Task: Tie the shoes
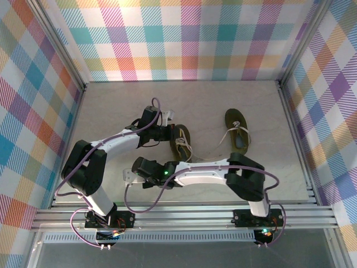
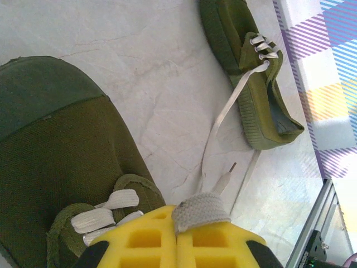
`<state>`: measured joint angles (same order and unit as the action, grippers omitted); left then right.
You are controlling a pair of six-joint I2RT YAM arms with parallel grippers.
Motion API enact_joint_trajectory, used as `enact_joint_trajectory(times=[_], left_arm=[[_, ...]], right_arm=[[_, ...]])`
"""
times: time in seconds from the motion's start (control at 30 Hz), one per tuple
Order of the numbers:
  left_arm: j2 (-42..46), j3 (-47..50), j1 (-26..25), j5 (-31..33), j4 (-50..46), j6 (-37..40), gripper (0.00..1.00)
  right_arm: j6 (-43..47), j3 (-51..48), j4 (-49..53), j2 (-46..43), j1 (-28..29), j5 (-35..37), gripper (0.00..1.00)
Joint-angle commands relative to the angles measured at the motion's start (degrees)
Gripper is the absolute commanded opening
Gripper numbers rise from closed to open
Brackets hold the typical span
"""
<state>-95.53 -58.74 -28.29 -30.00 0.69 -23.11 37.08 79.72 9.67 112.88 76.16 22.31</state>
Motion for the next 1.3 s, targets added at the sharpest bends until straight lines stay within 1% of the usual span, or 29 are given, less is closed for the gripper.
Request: enact_joint_trajectory(times=[0.0,0.13,0.3,0.47,0.6,0.87,1.0,1.13,1.17,1.2,1.27], left_arm=[[-0.10,-1.95,0.61,-1.90,-1.38,0.78,0.00],[0.52,-2.30,0.63,-2.26,-2.43,1.57,0.00],[1.35,-3.51,0.61,-3.05,-4.98,2.91,0.00],[2.09,-4.89,0.61,-2.43,-7.97,4.97,0.00],[1.88,-4.89,0.62,-2.68,-8.16,5.04,0.00],[1.49,-5.07,0.63,-3.13,-7.83,4.83,0.00],[1.48,-5.24,0.61,-2.96,-8.16,5.02,0.00],[1.66,-5.07,0.61,-2.86,-8.18,5.10,0.00],[1.75,-5.00,0.67,-2.95,-8.07,5.10,0.00],[1.89,-4.94,0.61,-3.04,-8.03,5.18,0.00],[2.01,-4.89,0.59,-2.96,-7.99,5.23,0.00]], right_arm=[[6.21,5.42,-3.52,4.15,0.32,5.82,0.00],[7.09,11.98,-3.76,10.20,-0.78,9.47,0.00],[7.83,22.02,-2.86,18.61,-4.28,14.09,0.00],[8.86,31.77,-1.85,26.47,-7.38,17.87,0.00],[9.92,39.47,-1.46,31.89,-9.69,23.23,0.00],[10.89,50.78,0.76,38.63,-12.94,29.30,0.00],[13.19,52.14,-0.82,40.11,-13.80,31.04,0.00],[11.64,52.48,0.96,39.78,-14.02,31.00,0.00],[10.63,52.48,1.82,39.42,-13.85,30.63,0.07],[9.10,52.46,3.40,38.67,-13.63,29.61,0.20],[6.63,52.18,6.33,37.21,-13.03,27.35,0.38]])
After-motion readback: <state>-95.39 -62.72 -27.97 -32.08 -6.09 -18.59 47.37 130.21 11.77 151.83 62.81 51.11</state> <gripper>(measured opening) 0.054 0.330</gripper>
